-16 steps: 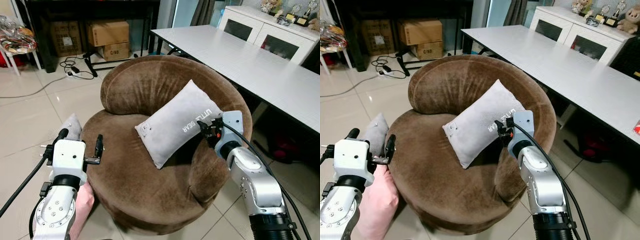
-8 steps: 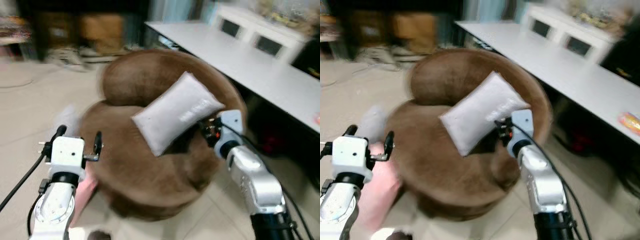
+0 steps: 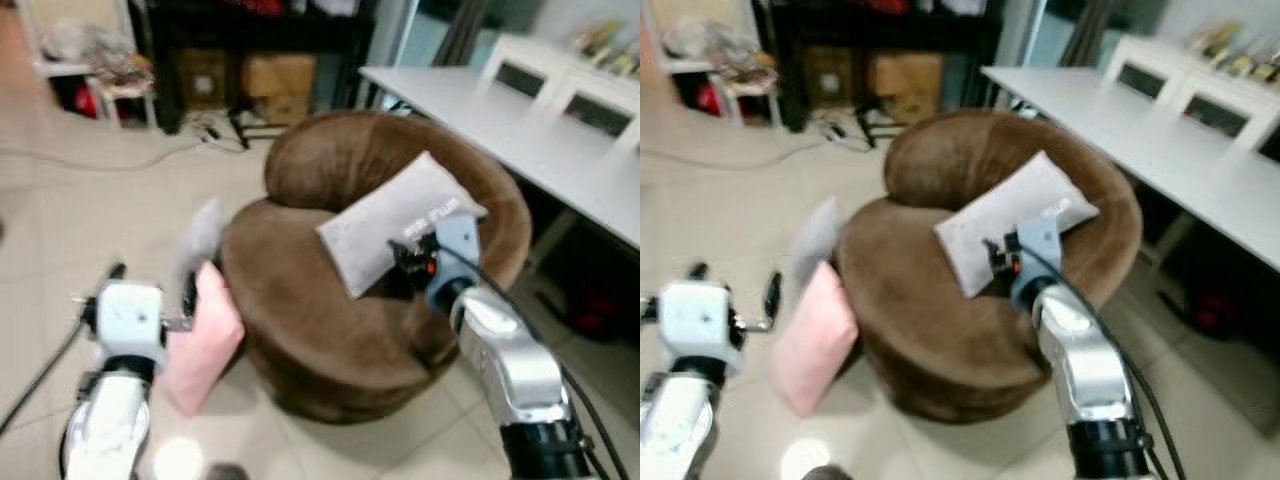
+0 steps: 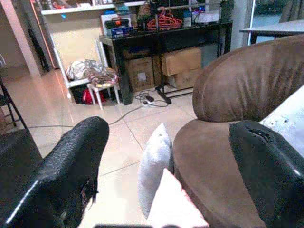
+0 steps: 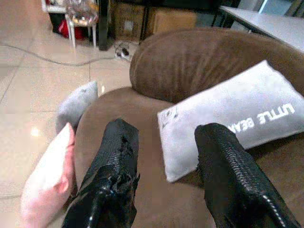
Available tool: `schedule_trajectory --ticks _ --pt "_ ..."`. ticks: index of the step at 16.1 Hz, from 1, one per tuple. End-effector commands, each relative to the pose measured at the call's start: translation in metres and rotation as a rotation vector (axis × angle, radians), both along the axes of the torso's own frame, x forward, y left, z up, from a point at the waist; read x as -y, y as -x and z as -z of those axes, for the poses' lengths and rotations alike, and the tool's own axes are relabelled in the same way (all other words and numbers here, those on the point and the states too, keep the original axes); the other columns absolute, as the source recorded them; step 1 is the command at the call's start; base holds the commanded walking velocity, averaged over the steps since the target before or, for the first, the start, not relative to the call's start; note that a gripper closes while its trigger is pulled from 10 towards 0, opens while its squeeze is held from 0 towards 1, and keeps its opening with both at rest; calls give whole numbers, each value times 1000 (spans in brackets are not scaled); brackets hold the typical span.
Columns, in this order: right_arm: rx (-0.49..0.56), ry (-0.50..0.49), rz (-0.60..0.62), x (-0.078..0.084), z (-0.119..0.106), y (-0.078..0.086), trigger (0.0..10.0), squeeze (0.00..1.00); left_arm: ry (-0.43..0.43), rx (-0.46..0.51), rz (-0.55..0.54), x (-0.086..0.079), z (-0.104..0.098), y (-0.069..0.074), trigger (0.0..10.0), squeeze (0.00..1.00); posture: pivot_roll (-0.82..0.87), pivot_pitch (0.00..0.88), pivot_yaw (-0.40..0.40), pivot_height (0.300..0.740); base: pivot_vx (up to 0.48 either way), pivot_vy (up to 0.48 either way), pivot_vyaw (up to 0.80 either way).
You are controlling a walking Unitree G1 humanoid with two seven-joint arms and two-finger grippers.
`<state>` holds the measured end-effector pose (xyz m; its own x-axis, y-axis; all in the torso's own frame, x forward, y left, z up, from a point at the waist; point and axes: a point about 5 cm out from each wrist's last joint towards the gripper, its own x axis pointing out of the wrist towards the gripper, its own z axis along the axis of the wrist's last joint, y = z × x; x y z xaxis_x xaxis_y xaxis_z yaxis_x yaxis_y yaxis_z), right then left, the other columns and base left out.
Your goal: Move the pillow to the sofa from floor
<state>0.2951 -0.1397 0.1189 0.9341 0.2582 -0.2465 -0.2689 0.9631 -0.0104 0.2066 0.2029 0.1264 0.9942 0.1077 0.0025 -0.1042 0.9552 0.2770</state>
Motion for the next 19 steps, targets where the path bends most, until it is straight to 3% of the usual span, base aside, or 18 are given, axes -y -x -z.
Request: schedule_trajectory --ticks 1,11,19 --pt "11 16 4 4 -3 -2 10000 0 -2 20 7 3 -4 -3 10000 0 46 0 -166 740 0 439 0" --pt "7 22 3 2 -2 -5 10000 0 -9 20 5 1 -6 -4 10000 0 38 0 -155 740 0 439 0" --pt "-11 -8 109 4 12 9 10000 0 -84 -21 118 -12 -17 -18 10000 0 -4 0 34 740 0 400 0"
